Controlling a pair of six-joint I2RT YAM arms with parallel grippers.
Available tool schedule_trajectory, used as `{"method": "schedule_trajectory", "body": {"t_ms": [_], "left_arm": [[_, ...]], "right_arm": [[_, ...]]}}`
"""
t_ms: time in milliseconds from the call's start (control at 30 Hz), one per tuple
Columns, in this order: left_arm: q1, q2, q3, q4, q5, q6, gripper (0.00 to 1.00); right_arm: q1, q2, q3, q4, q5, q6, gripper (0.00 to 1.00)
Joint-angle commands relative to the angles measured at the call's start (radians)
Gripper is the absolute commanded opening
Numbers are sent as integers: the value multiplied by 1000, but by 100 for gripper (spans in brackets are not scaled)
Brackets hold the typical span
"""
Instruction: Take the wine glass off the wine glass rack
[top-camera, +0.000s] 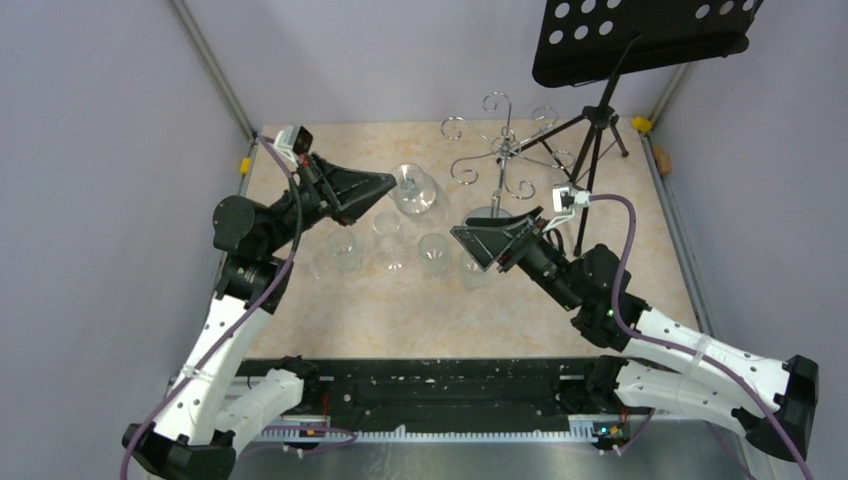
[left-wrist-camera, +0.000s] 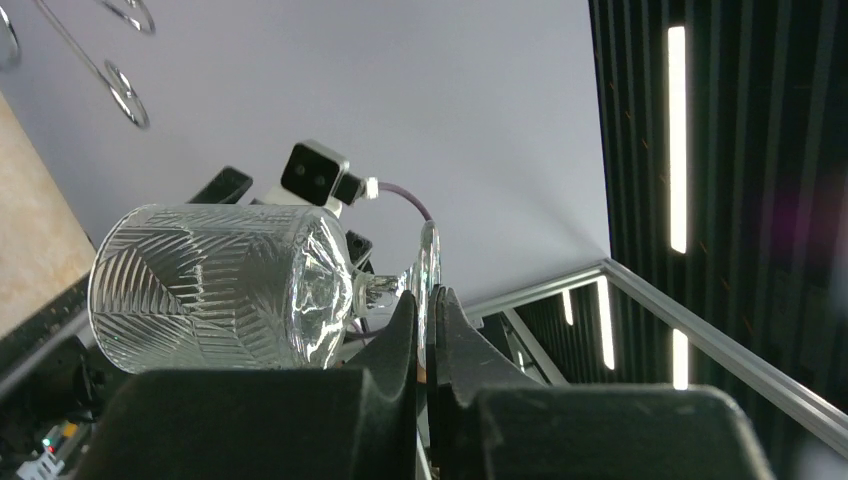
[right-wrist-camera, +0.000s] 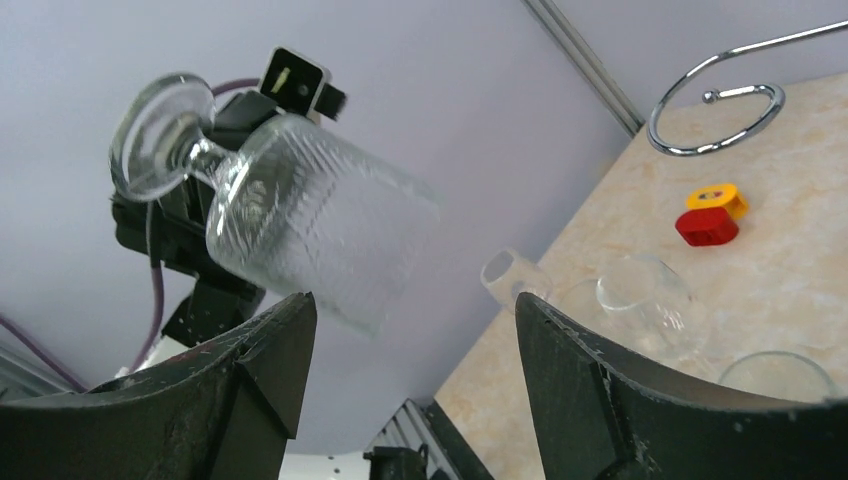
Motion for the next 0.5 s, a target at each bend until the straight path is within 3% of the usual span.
{"method": "schedule_trajectory", "body": {"t_ms": [0, 267, 467], "left_arm": [[-93, -20, -1, 45, -90, -16, 0], [-154, -43, -4, 47, -132, -16, 0], [-179, -15, -9, 174, -123, -88, 0]], "right_arm": [[4, -5, -8, 183, 8, 51, 74], [3, -9, -15, 311, -133, 58, 71], [3, 11, 29, 350, -235, 78, 68]]}}
